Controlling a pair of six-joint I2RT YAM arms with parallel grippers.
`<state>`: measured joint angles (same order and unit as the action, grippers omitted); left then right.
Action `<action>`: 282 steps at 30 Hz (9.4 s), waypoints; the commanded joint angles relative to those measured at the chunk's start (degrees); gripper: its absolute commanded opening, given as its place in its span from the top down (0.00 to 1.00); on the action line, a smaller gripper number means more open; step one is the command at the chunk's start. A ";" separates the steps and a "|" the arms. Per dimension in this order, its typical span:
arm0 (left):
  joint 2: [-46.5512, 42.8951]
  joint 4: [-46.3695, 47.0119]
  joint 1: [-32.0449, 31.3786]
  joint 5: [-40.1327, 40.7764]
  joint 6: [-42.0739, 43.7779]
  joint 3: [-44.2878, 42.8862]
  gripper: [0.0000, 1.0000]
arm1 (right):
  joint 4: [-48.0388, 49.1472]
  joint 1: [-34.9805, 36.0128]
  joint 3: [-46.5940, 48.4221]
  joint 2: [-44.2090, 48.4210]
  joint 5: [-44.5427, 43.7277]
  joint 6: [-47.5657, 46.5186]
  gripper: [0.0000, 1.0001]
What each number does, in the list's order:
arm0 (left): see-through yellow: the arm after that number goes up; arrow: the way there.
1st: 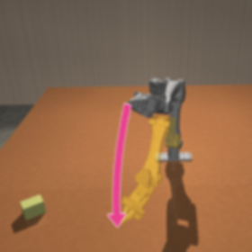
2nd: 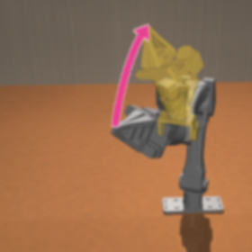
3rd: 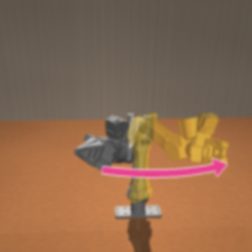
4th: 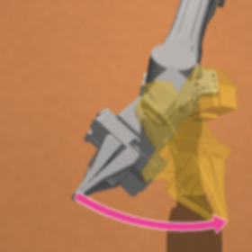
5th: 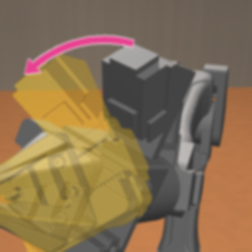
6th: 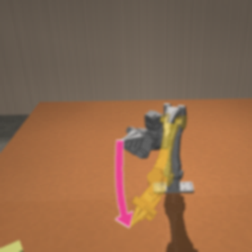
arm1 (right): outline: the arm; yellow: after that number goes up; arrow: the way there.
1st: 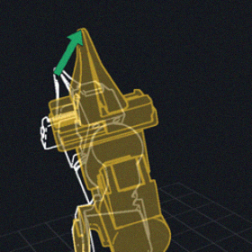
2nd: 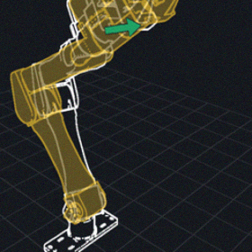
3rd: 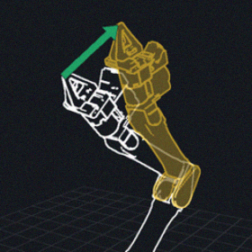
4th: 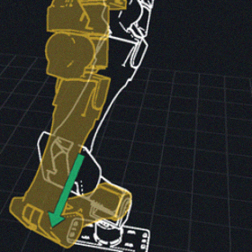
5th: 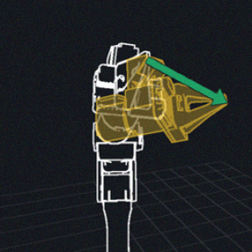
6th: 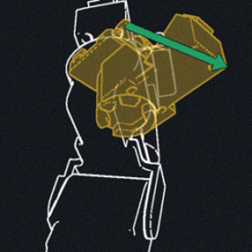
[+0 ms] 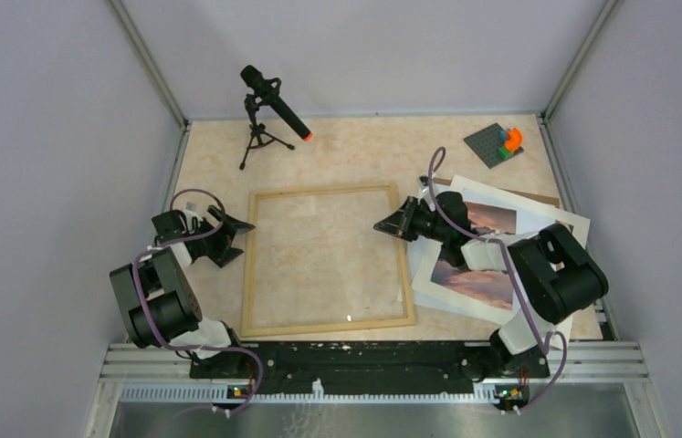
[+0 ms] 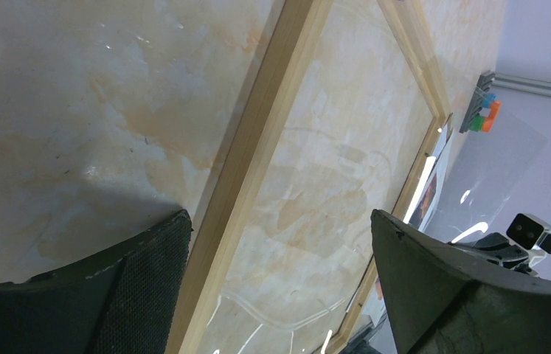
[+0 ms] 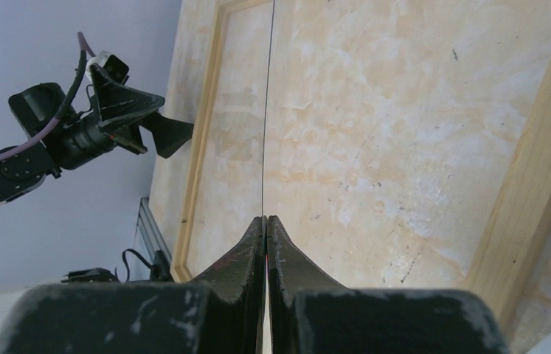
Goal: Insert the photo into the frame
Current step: Place the photo frame item in the photo frame.
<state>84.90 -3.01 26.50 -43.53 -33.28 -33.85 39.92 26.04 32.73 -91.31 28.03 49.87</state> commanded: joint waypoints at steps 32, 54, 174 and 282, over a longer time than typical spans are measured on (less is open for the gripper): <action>-3.25 4.06 -1.17 3.11 -3.90 7.64 0.05 | -7.70 1.71 -0.11 2.44 1.87 14.53 0.77; -2.24 3.26 -1.13 2.83 -2.82 6.25 0.05 | 14.04 -0.81 -0.43 -4.76 12.28 36.92 1.00; -12.03 -11.56 -3.20 13.26 7.44 -8.89 0.02 | 1.93 3.15 -1.09 -1.90 9.50 15.20 1.00; -11.74 -11.02 -3.21 13.06 7.70 -8.79 0.02 | -4.38 -1.99 3.75 -5.77 17.61 6.78 1.00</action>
<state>73.28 -16.47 23.42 -29.39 -26.28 -42.94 33.34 24.56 36.05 -96.95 44.42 58.04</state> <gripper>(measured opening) 0.979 0.004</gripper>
